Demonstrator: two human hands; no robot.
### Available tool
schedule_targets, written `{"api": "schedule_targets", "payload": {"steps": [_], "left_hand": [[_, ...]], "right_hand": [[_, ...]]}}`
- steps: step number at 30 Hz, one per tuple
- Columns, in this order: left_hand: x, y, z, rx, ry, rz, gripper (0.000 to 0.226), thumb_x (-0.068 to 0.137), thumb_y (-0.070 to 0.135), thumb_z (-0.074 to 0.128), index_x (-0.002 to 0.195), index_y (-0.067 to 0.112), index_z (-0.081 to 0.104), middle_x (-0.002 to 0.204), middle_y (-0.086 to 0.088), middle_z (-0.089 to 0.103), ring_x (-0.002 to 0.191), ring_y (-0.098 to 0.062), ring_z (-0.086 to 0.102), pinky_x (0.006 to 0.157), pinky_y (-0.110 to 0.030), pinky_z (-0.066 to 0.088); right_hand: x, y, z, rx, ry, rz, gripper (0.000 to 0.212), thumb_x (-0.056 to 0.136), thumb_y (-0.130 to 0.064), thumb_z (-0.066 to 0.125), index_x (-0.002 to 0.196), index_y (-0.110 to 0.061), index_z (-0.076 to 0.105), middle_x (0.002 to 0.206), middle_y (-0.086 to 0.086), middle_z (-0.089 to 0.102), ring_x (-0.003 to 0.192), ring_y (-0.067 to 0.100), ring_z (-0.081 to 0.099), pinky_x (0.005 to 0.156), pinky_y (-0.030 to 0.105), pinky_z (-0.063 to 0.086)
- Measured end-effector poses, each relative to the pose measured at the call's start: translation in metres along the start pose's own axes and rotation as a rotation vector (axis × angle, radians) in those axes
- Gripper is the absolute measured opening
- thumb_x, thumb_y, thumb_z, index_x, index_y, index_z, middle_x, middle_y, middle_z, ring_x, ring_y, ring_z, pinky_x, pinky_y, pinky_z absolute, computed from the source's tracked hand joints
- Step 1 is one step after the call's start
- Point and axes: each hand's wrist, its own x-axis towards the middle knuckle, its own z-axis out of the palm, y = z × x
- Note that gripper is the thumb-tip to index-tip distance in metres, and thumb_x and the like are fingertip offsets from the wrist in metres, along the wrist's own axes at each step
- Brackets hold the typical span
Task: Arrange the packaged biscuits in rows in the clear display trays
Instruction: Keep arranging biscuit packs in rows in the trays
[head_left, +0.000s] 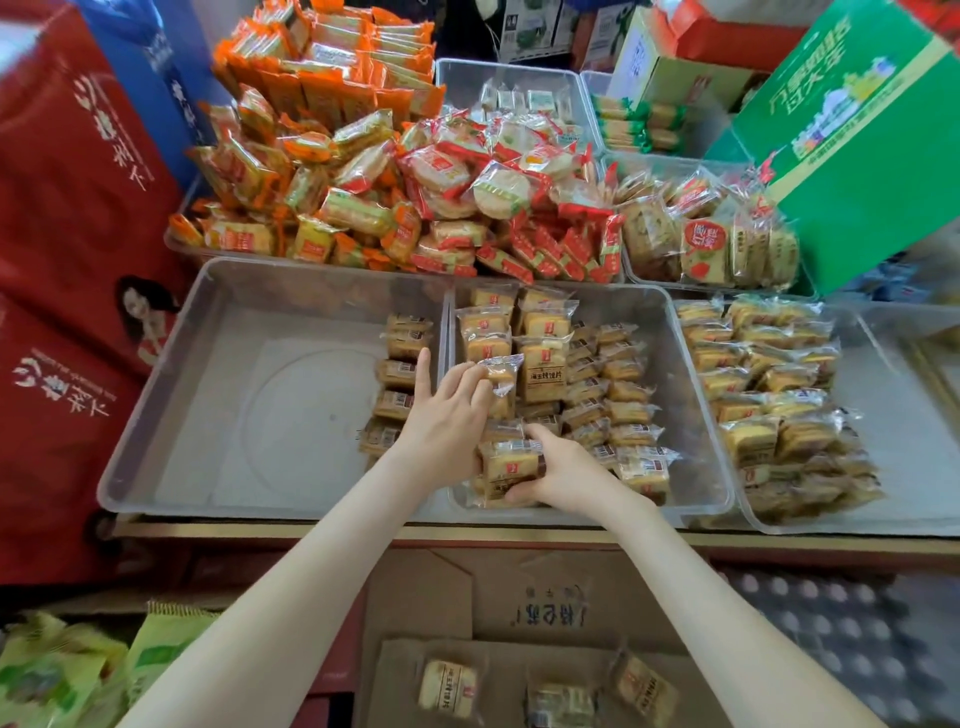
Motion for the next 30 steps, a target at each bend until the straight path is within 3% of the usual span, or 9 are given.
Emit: {"api": "schedule_targets", "payload": {"steps": [3,6,10,13,19,21,24,27,30], "left_hand": [[-0.004,-0.003,0.002,-0.007,0.095,0.047,0.066,0.077,0.002,0.059,0.139,0.002,0.037,0.145,-0.013,0.037,0.142,-0.03,0.024,0.108,-0.056,-0.024],[-0.004,-0.01,0.003,-0.041,0.209,0.137,0.075,0.065,0.003,0.072,0.135,-0.003,0.047,0.132,-0.018,0.053,0.129,-0.036,0.046,0.117,-0.055,0.004],[-0.01,-0.018,0.006,-0.208,-0.076,0.173,0.095,0.083,0.032,0.06,0.155,0.007,0.004,0.163,-0.009,0.008,0.151,-0.025,-0.001,0.121,-0.049,-0.009],[-0.011,-0.023,0.012,-0.231,-0.267,0.157,0.113,0.07,0.07,0.038,0.154,0.017,-0.017,0.162,0.001,-0.022,0.145,-0.014,-0.029,0.116,-0.055,-0.018],[-0.023,-0.031,0.009,-0.283,-0.094,0.067,0.101,0.072,0.09,0.006,0.15,0.033,-0.024,0.156,0.004,-0.035,0.141,-0.012,-0.037,0.115,-0.049,-0.024],[-0.041,-0.043,0.01,-0.362,0.028,-0.046,0.087,0.077,0.084,-0.008,0.15,0.038,-0.018,0.158,0.006,-0.029,0.143,-0.01,-0.032,0.115,-0.042,-0.026],[-0.083,-0.074,0.023,-0.388,0.142,-0.168,0.078,0.088,0.075,-0.006,0.154,0.034,0.002,0.163,0.002,-0.008,0.149,-0.012,-0.016,0.117,-0.038,-0.022],[-0.129,-0.111,0.043,-0.256,0.149,-0.226,0.075,0.098,0.066,0.012,0.153,0.018,0.029,0.16,-0.014,0.021,0.148,-0.026,0.016,0.119,-0.045,-0.008],[-0.155,-0.138,0.055,-0.132,0.179,-0.229,0.076,0.099,0.063,0.018,0.145,0.009,0.045,0.152,-0.02,0.037,0.14,-0.034,0.036,0.118,-0.054,0.007]], "right_hand": [[-0.002,0.002,0.001,0.01,0.05,-0.08,0.088,0.075,-0.026,0.083,0.146,-0.024,0.031,0.138,-0.003,0.049,0.128,0.018,0.046,0.097,0.025,0.041],[-0.003,0.0,0.004,-0.061,0.179,-0.185,0.076,0.077,-0.027,0.081,0.137,-0.024,0.035,0.129,-0.006,0.045,0.123,0.011,0.043,0.101,0.027,0.041],[0.005,-0.002,0.008,-0.187,0.163,-0.156,0.103,0.073,-0.044,0.08,0.146,-0.027,0.01,0.144,0.003,0.033,0.131,0.019,0.033,0.108,0.039,0.037],[0.012,0.0,0.011,-0.199,0.106,-0.065,0.12,0.066,-0.052,0.081,0.148,-0.033,-0.004,0.152,0.005,0.024,0.138,0.024,0.024,0.114,0.047,0.03],[-0.002,-0.013,0.01,-0.161,0.195,-0.161,0.118,0.075,-0.062,0.069,0.149,-0.034,-0.018,0.159,-0.008,-0.01,0.147,0.019,0.0,0.118,0.047,0.01],[-0.013,-0.028,0.008,-0.155,0.301,-0.322,0.114,0.076,-0.054,0.074,0.149,-0.035,-0.012,0.157,-0.016,-0.008,0.145,0.01,-0.001,0.118,0.039,0.006],[-0.018,-0.064,0.012,-0.336,0.23,-0.552,0.097,0.086,-0.036,0.071,0.152,-0.033,0.0,0.157,-0.011,0.003,0.142,0.006,0.0,0.117,0.032,0.001],[0.008,-0.1,0.032,-0.588,0.118,-0.738,0.083,0.089,-0.013,0.067,0.154,-0.023,0.016,0.155,0.003,0.025,0.141,0.022,0.02,0.118,0.037,0.019],[0.051,-0.119,0.066,-1.01,-0.082,-0.798,0.085,0.089,0.003,0.054,0.155,-0.024,0.009,0.156,0.003,0.026,0.137,0.026,0.027,0.111,0.038,0.026]]}}
